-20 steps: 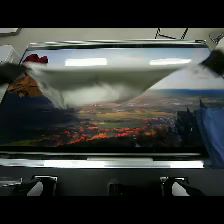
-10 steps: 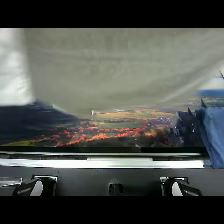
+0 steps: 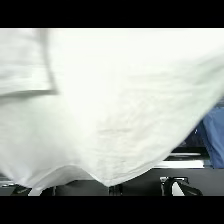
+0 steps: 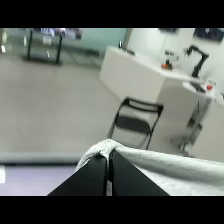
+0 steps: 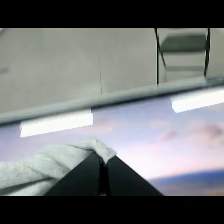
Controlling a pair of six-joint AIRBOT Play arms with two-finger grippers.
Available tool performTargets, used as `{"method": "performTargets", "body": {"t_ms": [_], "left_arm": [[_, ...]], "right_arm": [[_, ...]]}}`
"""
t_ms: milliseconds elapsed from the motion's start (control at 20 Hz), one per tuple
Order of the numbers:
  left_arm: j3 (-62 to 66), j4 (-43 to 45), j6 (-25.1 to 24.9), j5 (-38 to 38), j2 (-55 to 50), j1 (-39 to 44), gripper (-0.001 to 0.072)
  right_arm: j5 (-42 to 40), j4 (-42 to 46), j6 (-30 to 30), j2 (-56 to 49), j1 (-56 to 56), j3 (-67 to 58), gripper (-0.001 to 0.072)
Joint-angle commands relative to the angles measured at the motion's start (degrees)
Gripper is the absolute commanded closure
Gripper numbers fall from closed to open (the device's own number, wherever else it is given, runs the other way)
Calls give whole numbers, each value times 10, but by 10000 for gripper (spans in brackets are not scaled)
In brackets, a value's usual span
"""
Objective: Fold the clothes and pants, and hang the long-sleeved shirts on hangers.
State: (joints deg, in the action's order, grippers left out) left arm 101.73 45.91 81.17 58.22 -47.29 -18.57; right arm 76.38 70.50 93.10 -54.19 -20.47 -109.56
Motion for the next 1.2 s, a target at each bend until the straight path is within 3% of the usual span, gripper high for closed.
{"method": "performTargets", "body": {"t_ms": [0,150,300,550,750,800,900,1000,1050,1150], "left_arm": [[-77,11,-10,117,-102,12,682],[-215,10,-63,49,-207,47,682],[-250,4,-62,-2,-323,58,682],[-247,-72,-62,-50,-435,62,682],[-247,-71,-62,-47,-457,71,680],[-247,-71,-62,-45,-457,73,625],[-235,-68,-55,15,-453,65,83],[-205,4,6,133,-446,29,78],[-196,64,39,198,-438,6,78],[-207,157,54,297,-413,-29,82]], "right_arm": [[115,-1,14,-150,4,29,673],[63,-6,24,-301,60,67,673],[-47,-12,74,-423,111,67,672],[-181,-24,98,-495,151,67,671],[-185,-23,101,-509,150,67,657],[-171,-23,104,-509,150,67,540],[-124,-23,95,-499,141,64,110],[-44,-18,59,-475,105,60,64],[19,-12,51,-463,76,60,66],[145,5,35,-452,26,63,104]]}}
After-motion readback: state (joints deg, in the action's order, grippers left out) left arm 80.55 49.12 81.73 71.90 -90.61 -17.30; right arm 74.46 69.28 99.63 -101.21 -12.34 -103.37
